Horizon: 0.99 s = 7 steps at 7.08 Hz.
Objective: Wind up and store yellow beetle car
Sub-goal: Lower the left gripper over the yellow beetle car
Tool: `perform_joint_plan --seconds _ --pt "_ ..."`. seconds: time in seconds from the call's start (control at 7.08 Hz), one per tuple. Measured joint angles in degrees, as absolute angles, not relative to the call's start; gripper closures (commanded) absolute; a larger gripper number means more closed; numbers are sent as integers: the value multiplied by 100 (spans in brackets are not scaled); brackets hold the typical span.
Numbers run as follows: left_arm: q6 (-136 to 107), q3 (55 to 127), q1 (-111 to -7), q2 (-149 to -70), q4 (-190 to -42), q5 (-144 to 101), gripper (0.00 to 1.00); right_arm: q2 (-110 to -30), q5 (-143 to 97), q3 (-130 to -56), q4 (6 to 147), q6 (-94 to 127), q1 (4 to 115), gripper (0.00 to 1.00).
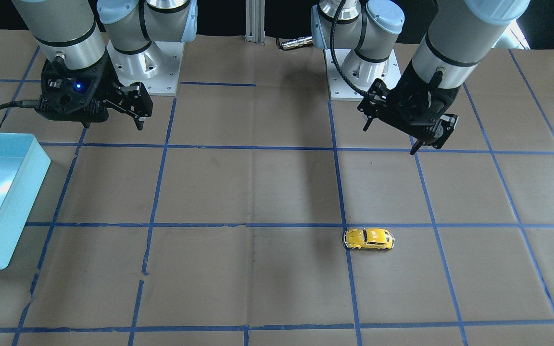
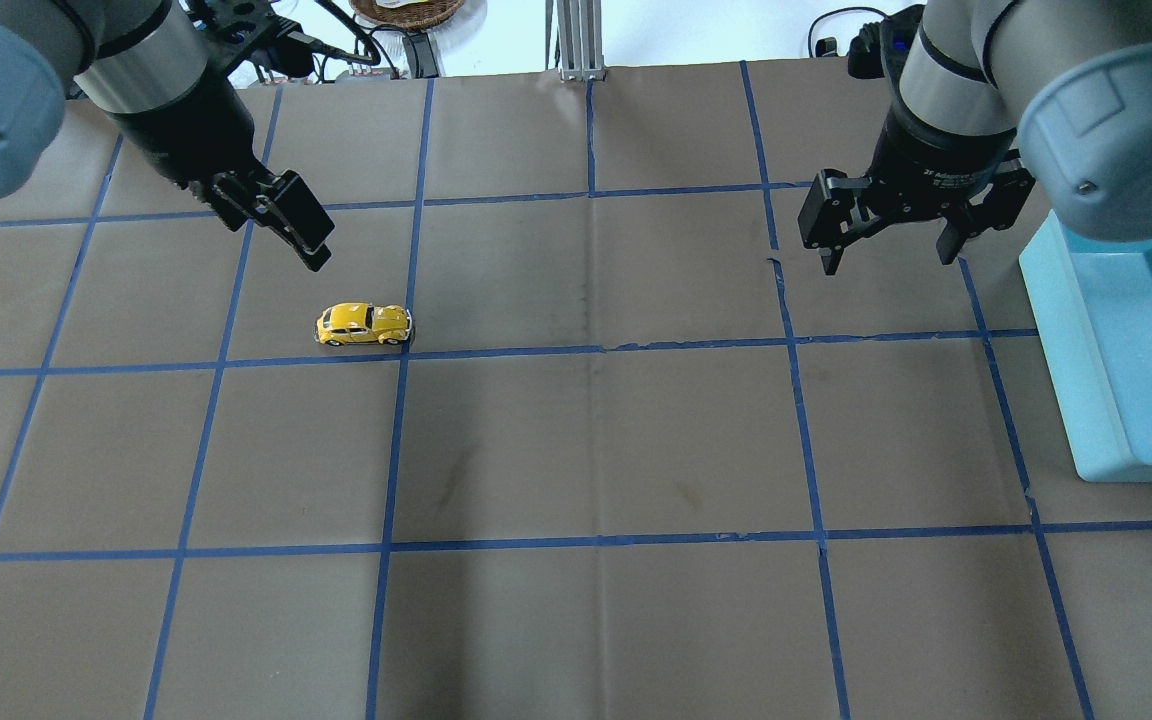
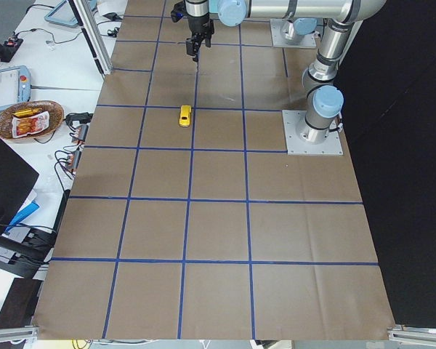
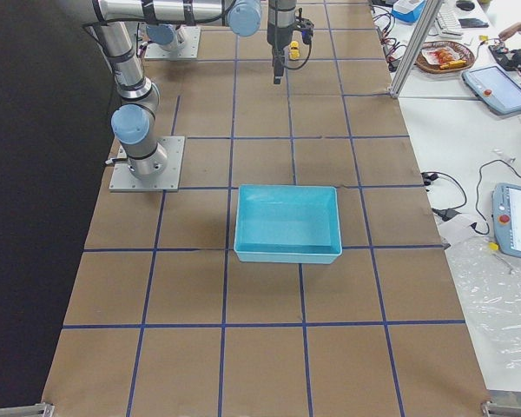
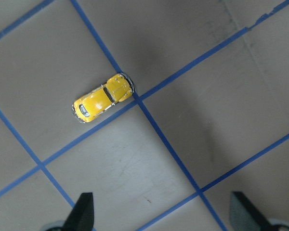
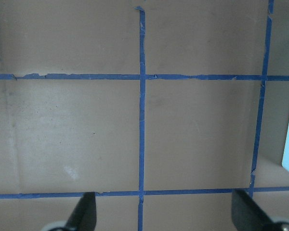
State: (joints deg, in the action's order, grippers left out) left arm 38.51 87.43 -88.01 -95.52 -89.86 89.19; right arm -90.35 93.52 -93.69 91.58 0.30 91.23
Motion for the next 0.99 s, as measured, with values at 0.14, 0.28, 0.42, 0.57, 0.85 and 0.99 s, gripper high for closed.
perform_joint_plan --seconds 0.14,0.28,0.42,0.57,0.85,0.99 --pt "4702 8691 -8773 -9856 -8810 9027 1 -9035 9352 -9369 9158 31 9123 1" --pt "5560 8677 -8728 -10143 -8583 9086 0 -9035 9352 -9369 9158 30 9121 1" --pt "6474 8729 -8689 -10408 -8230 9106 0 -9035 9352 -9369 9158 33 9117 1" --pt "7339 8774 -8662 -10662 -7945 9112 0 -9035 9352 -9369 9158 34 9116 1" --pt "8507 8808 -8490 -11135 -7610 9094 1 -9035 9352 -9369 9158 35 9117 1" --pt "8738 8821 -8421 -11359 -7453 9074 1 -9033 9352 -9369 9158 33 9117 1"
